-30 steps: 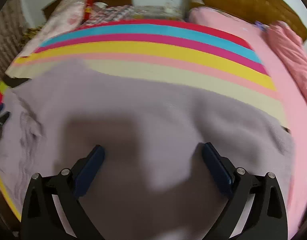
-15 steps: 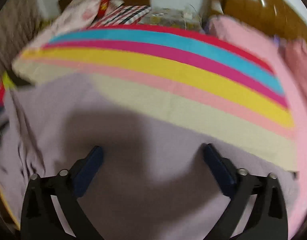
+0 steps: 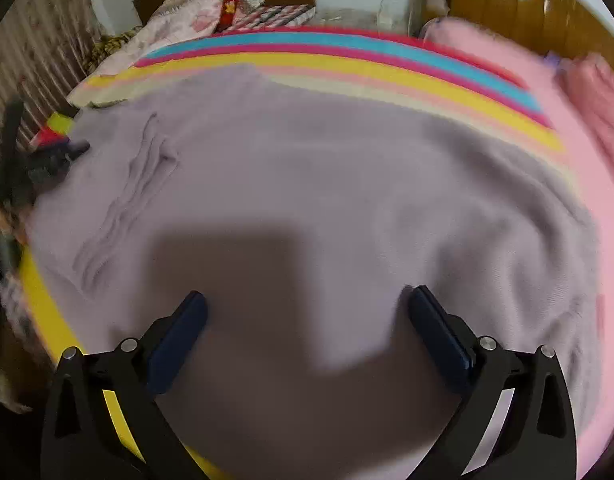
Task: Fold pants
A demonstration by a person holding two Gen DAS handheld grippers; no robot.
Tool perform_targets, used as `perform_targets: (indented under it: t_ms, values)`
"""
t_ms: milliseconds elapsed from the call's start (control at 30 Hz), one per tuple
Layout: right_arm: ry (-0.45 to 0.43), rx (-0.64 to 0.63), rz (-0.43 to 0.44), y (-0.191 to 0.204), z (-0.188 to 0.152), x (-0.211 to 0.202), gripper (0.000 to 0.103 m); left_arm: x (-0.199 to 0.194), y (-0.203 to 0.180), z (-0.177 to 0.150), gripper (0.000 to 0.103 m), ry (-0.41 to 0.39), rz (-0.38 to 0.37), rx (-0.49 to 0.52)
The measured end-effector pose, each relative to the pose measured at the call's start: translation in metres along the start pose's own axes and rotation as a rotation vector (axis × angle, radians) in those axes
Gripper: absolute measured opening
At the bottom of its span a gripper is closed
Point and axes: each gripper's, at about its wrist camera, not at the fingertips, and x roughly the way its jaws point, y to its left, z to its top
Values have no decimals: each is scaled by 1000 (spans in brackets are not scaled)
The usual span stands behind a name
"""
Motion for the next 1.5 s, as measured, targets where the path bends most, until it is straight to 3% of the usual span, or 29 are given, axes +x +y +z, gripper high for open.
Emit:
perform_targets:
  t_ms: [100,200,233,300,367,400,467,567,600,633,733,833,933,1000,1067,1133,1267,1500]
  values:
    - [-20,26,-27,-19,-16,-13,97,0,0,0,102,-1,1,0]
    - [-53,54,-140,-14,-22,-33,98,-1,1,0,102,-4,4,-1]
    - [-78,60,-123,-1,-29,-39,98,-1,0,1,102,-4,4,0]
    - [-89,54,-5,12,-37,-40,98,-1,0,0,102,-2,2,0]
    - [-45,-12,-63,23,-52,-22,98,-1,0,0,102,1,-4,0]
    - [-97,11,-28,21,-55,-22,98,-2,0,0,102,0,-5,4]
    - [-100,44,-3,11,-62,-28,98,-3,-1,1,102,11,-4,8]
    - [-48,50,-70,12,-58,-43,98,-20,-10,8,100,64,76,-12]
    - [-62,58,-101,13,-51,-51,98,-37,-19,14,100,36,79,-12]
    - [-103,68,-112,14,-58,-64,98,-58,-33,22,100,-40,35,-1]
    - [-231,137,-56,1,-42,-77,98,-81,-85,51,101,-139,-83,80]
    - [-212,133,-101,-2,-9,-45,98,-60,-160,85,101,-158,-116,256]
    - [-138,116,-174,-6,26,-3,98,5,-205,112,101,-20,-201,297]
    - [-59,143,-273,-18,22,13,98,52,-217,117,98,68,-149,315]
    - [-79,189,-225,-36,10,14,98,81,-216,114,101,106,-143,300]
    - [-102,190,-198,-44,-4,10,98,89,-196,120,101,135,-208,191]
    - [-162,237,-183,-56,-23,-1,98,96,-166,125,101,130,-213,61]
    - [-143,223,-211,-55,-15,6,99,87,-175,126,98,92,-123,129]
